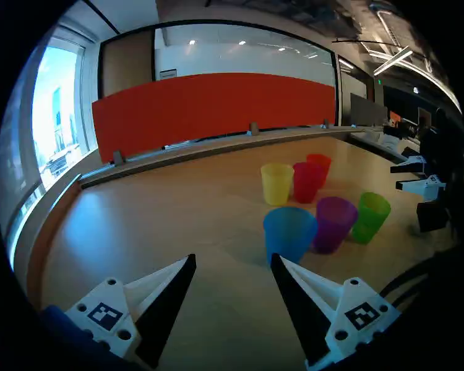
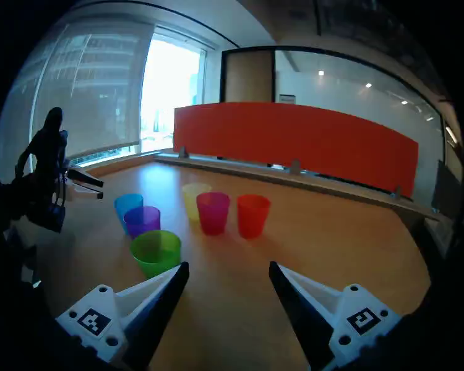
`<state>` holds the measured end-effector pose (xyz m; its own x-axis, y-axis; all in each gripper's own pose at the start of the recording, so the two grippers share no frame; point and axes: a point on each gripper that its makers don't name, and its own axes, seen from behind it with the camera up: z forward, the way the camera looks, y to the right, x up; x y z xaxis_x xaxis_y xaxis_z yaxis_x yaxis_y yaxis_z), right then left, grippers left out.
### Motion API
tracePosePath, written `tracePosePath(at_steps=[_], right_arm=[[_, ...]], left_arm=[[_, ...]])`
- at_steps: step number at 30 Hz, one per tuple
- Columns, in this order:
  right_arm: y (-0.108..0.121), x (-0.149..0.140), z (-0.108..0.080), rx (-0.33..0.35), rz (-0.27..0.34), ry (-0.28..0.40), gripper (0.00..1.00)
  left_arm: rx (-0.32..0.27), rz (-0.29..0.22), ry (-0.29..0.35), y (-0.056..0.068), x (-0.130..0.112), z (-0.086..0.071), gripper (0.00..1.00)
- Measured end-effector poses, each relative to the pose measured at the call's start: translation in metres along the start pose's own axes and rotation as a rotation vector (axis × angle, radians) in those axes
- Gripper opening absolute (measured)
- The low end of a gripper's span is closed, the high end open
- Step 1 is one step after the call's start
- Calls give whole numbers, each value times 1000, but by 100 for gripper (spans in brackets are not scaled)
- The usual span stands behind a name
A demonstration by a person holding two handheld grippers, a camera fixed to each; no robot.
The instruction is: Pour water
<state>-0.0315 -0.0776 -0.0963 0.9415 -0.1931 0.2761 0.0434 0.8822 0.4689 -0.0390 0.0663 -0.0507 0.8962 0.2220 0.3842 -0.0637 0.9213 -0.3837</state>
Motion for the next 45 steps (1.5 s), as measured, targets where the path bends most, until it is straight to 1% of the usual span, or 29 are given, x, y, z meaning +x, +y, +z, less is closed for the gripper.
tracePosePath(at_steps=[6, 9, 15, 18, 21, 27, 30, 33, 39, 45], right_arm=[[16, 13, -4, -74, 14, 51, 100], [24, 21, -6, -111, 24, 82, 100], [36, 39, -10, -172, 35, 151, 100], [41, 45, -11, -198, 28, 171, 100], [46, 53, -10, -224, 25, 194, 100], [52, 71, -10, -262, 49, 260, 100], [57, 80, -10, -282, 68, 298, 100], [62, 86, -11, -305, 82, 323, 100], [75, 92, -13, -362, 98, 358, 100], [93, 90, -19, -431, 126, 385, 100]], left_arm=[[45, -31, 56, -12, 11, -10, 90], [59, -42, 82, -16, 17, -15, 90], [103, -40, 141, -26, 30, -23, 90], [130, -39, 170, -31, 35, -28, 90], [152, -51, 198, -36, 40, -32, 90], [185, -69, 254, -43, 52, -42, 90], [204, -77, 283, -46, 58, -46, 90], [214, -90, 304, -46, 60, -47, 90], [221, -104, 342, -45, 68, -49, 90], [252, -107, 378, -50, 71, -50, 90]])
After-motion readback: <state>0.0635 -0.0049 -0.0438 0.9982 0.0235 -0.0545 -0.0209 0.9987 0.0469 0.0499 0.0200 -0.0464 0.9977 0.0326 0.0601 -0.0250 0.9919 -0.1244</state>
